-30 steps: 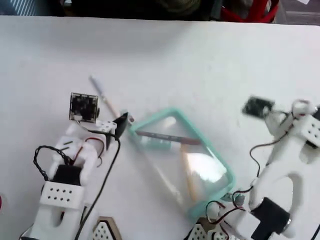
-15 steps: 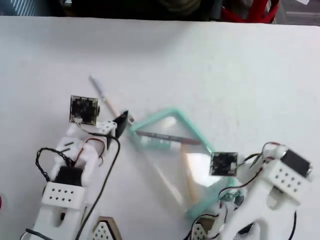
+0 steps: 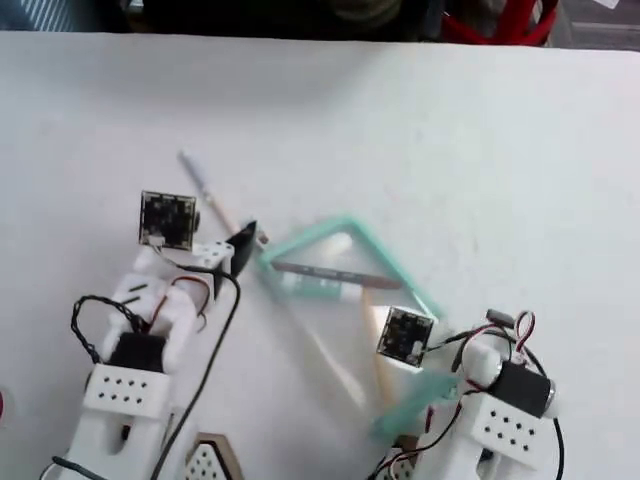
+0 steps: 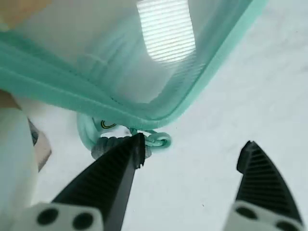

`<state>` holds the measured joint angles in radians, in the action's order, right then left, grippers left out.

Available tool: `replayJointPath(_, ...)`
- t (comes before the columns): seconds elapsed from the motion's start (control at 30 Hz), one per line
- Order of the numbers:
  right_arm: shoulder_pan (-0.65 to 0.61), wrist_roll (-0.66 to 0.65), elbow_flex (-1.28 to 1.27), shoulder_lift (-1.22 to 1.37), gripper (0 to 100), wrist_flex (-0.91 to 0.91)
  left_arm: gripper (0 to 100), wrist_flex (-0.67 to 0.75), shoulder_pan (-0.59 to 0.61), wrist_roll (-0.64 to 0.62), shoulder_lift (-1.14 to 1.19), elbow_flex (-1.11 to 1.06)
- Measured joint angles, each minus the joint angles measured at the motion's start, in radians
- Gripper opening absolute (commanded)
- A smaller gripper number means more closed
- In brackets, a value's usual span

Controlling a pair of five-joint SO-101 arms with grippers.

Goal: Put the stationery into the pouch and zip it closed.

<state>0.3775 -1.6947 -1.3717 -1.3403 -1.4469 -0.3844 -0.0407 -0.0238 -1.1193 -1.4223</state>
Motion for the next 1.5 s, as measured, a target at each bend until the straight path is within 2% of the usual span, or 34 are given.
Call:
replayJointPath(0.17, 0.017, 0.000, -0.017, -0.018, 24.1, 0.025, 27, 0.000, 0.000, 0.000, 0.000, -0.005)
replayJointPath(0.33, 0.115, 0.015, -0.038, -0.018, 28.6, 0.061, 27, 0.000, 0.000, 0.000, 0.000, -0.005)
replayJointPath(0.53, 0.203, 0.245, -0.048, -0.017, 30.9, 0.146, 27, 0.000, 0.000, 0.000, 0.000, -0.005)
replayJointPath(0.7, 0.195, 0.396, -0.046, -0.017, 30.9, 0.149, 27, 0.000, 0.000, 0.000, 0.000, -0.014)
replayJointPath(0.83, 0.184, 0.462, -0.035, -0.017, 30.8, 0.144, 27, 0.000, 0.000, 0.000, 0.000, -0.014)
replayJointPath(1.03, 0.124, 0.583, 0.081, -0.005, 30.8, 0.023, 27, 0.000, -0.014, 0.000, 0.000, -0.014)
replayJointPath(1.2, 0.098, 0.632, 0.150, 0.222, 29.8, 0.028, 27, 0.000, -0.014, 0.000, 0.000, -0.014)
replayJointPath(1.37, 0.094, 0.635, 0.276, 0.647, 18.1, 0.041, 27, 0.000, -0.014, 0.000, 0.000, -0.014)
replayJointPath(1.5, 0.094, 0.640, 0.313, 0.885, 17.3, 0.160, 27, 0.000, -0.014, 0.000, 0.000, -0.014)
